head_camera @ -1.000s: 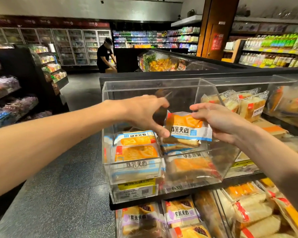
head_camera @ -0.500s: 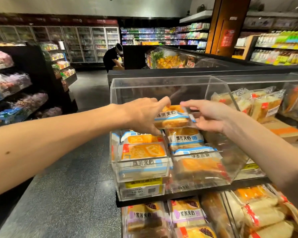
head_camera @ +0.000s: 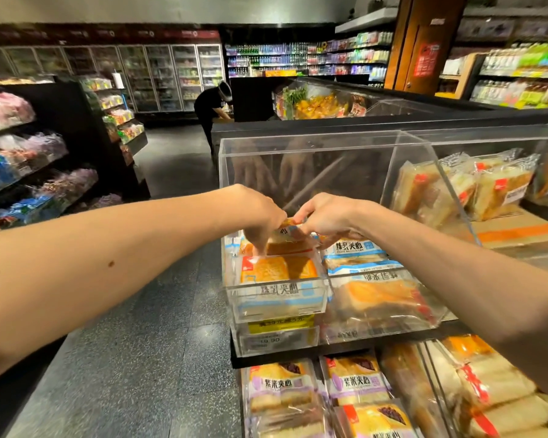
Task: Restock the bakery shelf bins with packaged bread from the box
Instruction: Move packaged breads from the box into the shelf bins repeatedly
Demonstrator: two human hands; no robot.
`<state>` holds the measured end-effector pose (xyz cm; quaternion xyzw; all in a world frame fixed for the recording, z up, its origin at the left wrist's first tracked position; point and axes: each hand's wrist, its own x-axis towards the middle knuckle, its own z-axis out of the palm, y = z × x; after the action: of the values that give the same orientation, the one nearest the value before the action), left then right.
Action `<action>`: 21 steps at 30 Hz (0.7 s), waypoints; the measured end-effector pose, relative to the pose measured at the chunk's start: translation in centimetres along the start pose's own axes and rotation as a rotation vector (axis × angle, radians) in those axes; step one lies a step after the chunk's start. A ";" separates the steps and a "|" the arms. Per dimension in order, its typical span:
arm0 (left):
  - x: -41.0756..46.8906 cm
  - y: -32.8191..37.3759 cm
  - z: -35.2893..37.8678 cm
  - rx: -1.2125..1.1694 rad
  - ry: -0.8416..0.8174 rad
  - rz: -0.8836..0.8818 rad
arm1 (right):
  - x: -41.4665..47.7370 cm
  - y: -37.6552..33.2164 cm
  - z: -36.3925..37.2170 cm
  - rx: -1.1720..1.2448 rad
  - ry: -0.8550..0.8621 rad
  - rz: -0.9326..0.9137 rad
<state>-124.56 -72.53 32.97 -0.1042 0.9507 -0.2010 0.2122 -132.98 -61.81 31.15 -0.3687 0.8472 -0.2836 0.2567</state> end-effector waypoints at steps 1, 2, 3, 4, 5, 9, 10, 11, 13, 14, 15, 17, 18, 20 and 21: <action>-0.1 -0.2 -0.1 -0.032 -0.013 0.006 | -0.2 0.1 -0.2 0.005 -0.001 -0.002; -0.2 -0.5 -0.2 -0.073 -0.016 0.008 | -0.4 0.3 -0.3 0.009 -0.001 -0.002; -0.5 -0.6 -0.4 -0.115 -0.001 0.006 | -0.7 0.4 -0.5 0.011 0.004 -0.005; -0.9 -0.7 -0.5 -0.151 0.036 0.006 | -1.0 0.7 -0.6 0.015 0.021 -0.012; -1.3 -0.6 -0.6 -0.186 0.097 0.009 | -1.4 1.0 -0.8 0.023 0.045 -0.024; -4.1 1.5 -1.3 -0.369 0.406 -0.015 | -4.4 2.2 -1.7 0.153 0.232 -0.149; -5.2 2.1 -1.5 -0.403 0.469 -0.035 | -5.4 2.4 -2.0 0.201 0.297 -0.200; -6.5 2.9 -1.6 -0.436 0.518 -0.059 | -6.4 2.7 -2.2 0.239 0.362 -0.255; -9.6 4.6 -1.2 -0.470 0.605 -0.109 | -9.0 3.3 -2.0 0.265 0.465 -0.366; -11.3 5.4 -0.8 -0.469 0.652 -0.139 | -10.7 3.4 -1.6 0.261 0.501 -0.427; -13.3 6.2 -0.4 -0.471 0.697 -0.172 | -12.6 3.5 -1.0 0.242 0.528 -0.485; -17.9 7.8 0.9 -0.459 0.787 -0.219 | -16.4 3.3 1.2 0.174 0.549 -0.594; -20.5 8.5 2.0 -0.444 0.816 -0.237 | -18.2 2.9 2.6 0.149 0.531 -0.659; -25.5 10.1 5.0 -0.426 0.813 -0.293 | -21.3 2.2 6.5 0.132 0.441 -0.791; -28.0 11.1 7.1 -0.426 0.791 -0.338 | -22.6 1.9 8.9 0.117 0.380 -0.852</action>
<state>-97.76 -57.07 32.47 -0.2139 0.9483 -0.0577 -0.2275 -114.68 -45.93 28.66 -0.6102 0.6349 -0.4734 -0.0219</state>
